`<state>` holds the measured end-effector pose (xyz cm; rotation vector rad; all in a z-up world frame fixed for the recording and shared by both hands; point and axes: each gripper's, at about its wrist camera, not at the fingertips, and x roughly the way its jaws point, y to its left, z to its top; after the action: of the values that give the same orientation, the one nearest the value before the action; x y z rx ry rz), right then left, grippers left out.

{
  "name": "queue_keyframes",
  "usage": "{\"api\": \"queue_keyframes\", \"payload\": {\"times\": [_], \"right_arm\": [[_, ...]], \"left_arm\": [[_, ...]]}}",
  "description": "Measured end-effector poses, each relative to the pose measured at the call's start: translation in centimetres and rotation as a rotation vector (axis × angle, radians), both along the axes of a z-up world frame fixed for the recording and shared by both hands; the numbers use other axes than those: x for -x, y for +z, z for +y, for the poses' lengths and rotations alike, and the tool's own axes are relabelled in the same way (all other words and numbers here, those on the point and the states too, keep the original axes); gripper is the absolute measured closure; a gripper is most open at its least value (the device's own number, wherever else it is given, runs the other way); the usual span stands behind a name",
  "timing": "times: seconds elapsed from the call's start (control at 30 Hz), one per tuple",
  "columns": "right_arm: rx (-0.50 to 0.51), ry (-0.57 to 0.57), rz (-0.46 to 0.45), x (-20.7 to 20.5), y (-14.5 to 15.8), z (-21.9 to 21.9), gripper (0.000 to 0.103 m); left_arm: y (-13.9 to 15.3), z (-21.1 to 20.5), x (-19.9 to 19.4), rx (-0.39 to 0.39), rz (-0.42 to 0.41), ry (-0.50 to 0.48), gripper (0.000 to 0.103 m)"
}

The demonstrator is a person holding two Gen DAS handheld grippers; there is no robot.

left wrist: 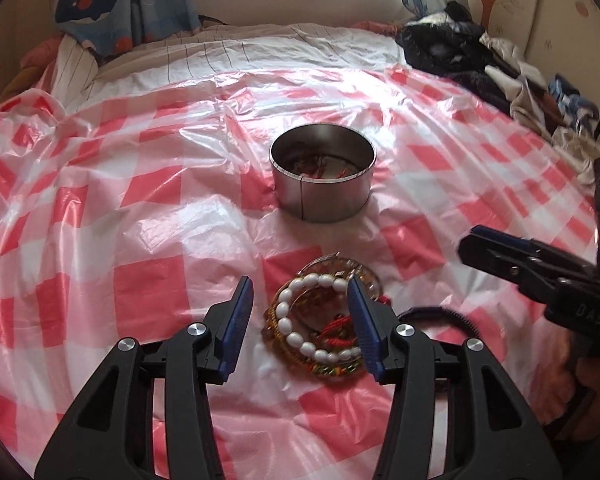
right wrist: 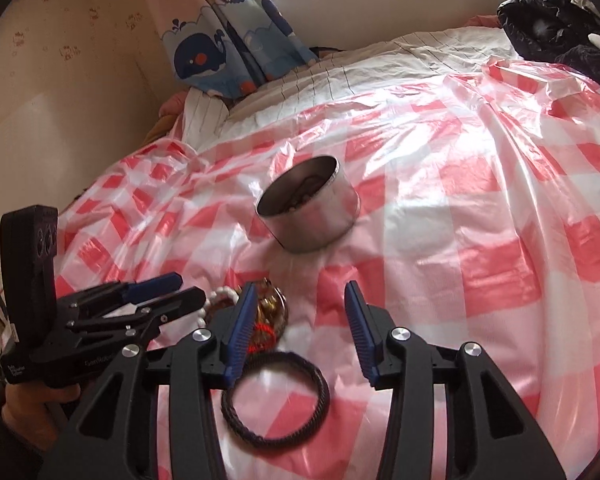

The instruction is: Organize jewelry

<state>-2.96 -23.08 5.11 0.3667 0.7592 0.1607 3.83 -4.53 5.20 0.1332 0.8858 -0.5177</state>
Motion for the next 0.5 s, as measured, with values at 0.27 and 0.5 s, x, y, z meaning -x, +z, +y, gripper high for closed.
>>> {"api": "queue_keyframes", "payload": {"times": [0.27,0.5], "right_arm": [[-0.001,0.013,0.074,1.8,-2.1,0.4,0.055],[0.065,0.063,0.05,1.2,-1.8,2.2,0.051]], "left_arm": [[-0.7,0.3,-0.4,-0.027,-0.007,-0.015,0.057],[-1.9,-0.3,-0.7,-0.044,0.005,-0.026,0.057]]}}
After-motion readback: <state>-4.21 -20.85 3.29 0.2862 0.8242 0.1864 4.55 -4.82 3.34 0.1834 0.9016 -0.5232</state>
